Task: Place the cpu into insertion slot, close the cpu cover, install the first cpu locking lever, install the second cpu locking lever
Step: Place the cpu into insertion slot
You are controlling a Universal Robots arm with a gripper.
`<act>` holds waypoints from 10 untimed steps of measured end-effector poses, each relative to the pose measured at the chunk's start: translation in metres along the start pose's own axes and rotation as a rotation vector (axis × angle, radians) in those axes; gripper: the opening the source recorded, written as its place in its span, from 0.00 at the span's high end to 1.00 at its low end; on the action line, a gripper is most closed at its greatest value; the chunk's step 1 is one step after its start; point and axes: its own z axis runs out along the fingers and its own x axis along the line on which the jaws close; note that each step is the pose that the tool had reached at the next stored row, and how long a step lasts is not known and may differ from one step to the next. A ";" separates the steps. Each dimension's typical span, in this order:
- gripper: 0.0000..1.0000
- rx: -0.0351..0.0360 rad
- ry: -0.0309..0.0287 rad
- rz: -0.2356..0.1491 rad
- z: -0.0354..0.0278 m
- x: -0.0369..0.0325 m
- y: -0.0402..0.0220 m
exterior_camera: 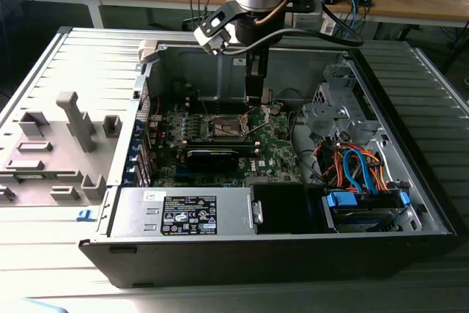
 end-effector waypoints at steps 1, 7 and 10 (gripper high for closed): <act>0.45 -0.0001 -0.0001 0.001 0.0001 0.0000 0.0000; 0.45 -0.0003 -0.0015 0.016 0.0009 0.0000 -0.0001; 0.45 -0.0004 -0.0018 0.021 0.0011 0.0000 -0.0001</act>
